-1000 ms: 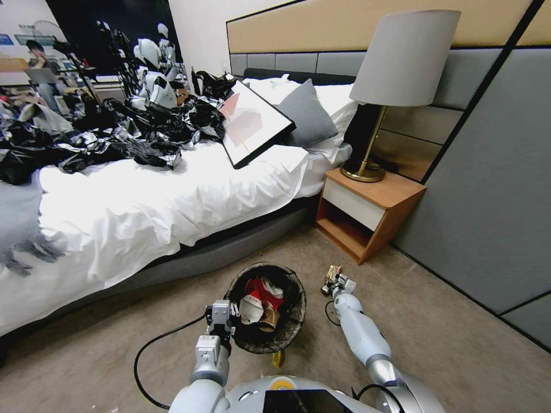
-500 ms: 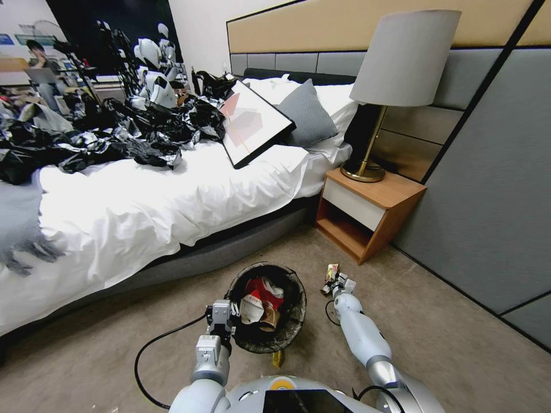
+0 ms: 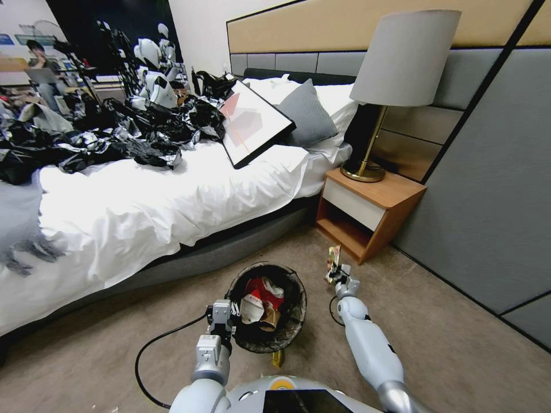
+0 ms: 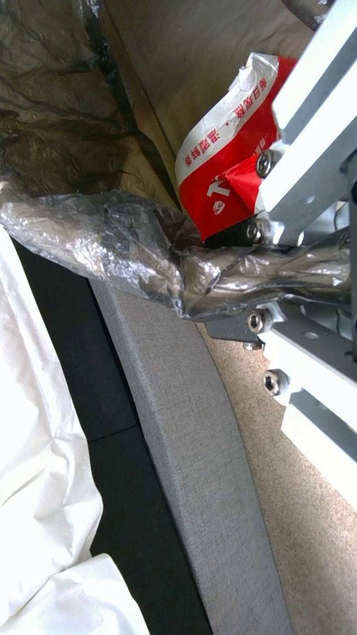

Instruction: Pick up the trash bin, then pick up the garbage from the floor and place it into the trash bin.

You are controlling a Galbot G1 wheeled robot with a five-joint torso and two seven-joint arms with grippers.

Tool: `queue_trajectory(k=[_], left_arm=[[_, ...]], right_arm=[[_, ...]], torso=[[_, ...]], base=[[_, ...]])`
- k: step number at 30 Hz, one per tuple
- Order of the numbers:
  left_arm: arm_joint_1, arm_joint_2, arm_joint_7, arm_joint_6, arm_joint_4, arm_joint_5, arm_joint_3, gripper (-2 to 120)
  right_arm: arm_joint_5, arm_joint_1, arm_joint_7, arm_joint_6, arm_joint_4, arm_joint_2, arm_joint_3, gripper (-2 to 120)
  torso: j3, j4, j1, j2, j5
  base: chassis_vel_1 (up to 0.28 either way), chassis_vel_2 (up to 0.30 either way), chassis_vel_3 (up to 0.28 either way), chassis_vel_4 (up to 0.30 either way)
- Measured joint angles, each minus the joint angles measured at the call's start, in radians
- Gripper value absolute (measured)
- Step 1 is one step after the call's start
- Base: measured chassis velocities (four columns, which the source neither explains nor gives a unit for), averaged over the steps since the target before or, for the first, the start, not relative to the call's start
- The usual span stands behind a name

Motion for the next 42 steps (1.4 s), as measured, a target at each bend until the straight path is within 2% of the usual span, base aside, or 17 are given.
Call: queue_trajectory(k=[1,2,5,6,9,12,16,21,26,42], left_arm=[[-0.001,0.000,0.000,0.000,0.001,0.000,0.002,0],[-0.001,0.000,0.000,0.000,0.001,0.000,0.002,0],[-0.004,0.000,0.000,0.000,0.005,0.000,0.008,0],[-0.004,0.000,0.000,0.000,0.005,0.000,0.008,0],[-0.006,0.000,0.001,0.000,0.007,-0.005,0.011,0],[-0.006,0.001,0.001,0.000,0.007,-0.008,0.011,0],[-0.006,0.003,0.001,0.001,0.006,-0.010,0.010,0],[-0.008,0.001,0.001,0.001,0.005,-0.012,0.010,0],[-0.014,0.000,0.001,0.004,0.001,-0.014,0.011,0],[-0.011,0.002,0.000,0.005,-0.010,-0.016,0.011,0]], right_arm=[[-0.006,-0.033,-0.028,0.013,0.091,-0.011,-0.009,0],[-0.006,-0.033,-0.028,0.013,0.091,-0.011,-0.009,0],[-0.007,-0.130,-0.152,0.086,0.290,-0.047,-0.060,0],[-0.007,-0.130,-0.152,0.086,0.290,-0.047,-0.060,0],[-0.016,-0.215,-0.212,0.127,0.407,-0.093,-0.141,0],[-0.040,-0.257,-0.217,0.140,0.442,-0.123,-0.201,0],[-0.087,-0.298,-0.219,0.161,0.447,-0.150,-0.269,0],[-0.111,-0.315,-0.219,0.174,0.438,-0.151,-0.301,0],[-0.159,-0.341,-0.221,0.214,0.365,-0.128,-0.341,0],[-0.159,-0.343,-0.223,0.257,0.259,-0.107,-0.308,0]], torso=[[0.000,-0.0002,0.000,0.000,-0.0002],[0.000,-0.0002,0.000,0.000,-0.0002],[0.000,-0.0002,0.000,0.000,0.0001],[0.000,-0.0002,0.000,0.000,0.0001],[0.000,-0.0001,0.000,0.000,0.0001],[0.000,-0.0001,0.000,0.000,-0.0002],[0.000,-0.0001,0.000,0.000,0.0000],[0.000,0.0000,0.000,0.000,0.0000],[0.000,-0.0001,0.000,0.000,0.0000],[0.000,-0.0001,0.000,0.000,0.0001]], base=[[0.000,0.000,0.000,0.000],[0.000,0.000,0.000,0.000],[0.000,0.000,0.000,0.000],[0.000,0.000,0.000,0.000],[0.000,0.000,0.000,0.000],[0.000,0.000,0.000,0.000],[0.000,0.000,0.000,0.000],[0.000,0.000,0.000,0.000],[0.000,0.000,0.000,0.000],[0.000,0.000,0.000,0.000]])
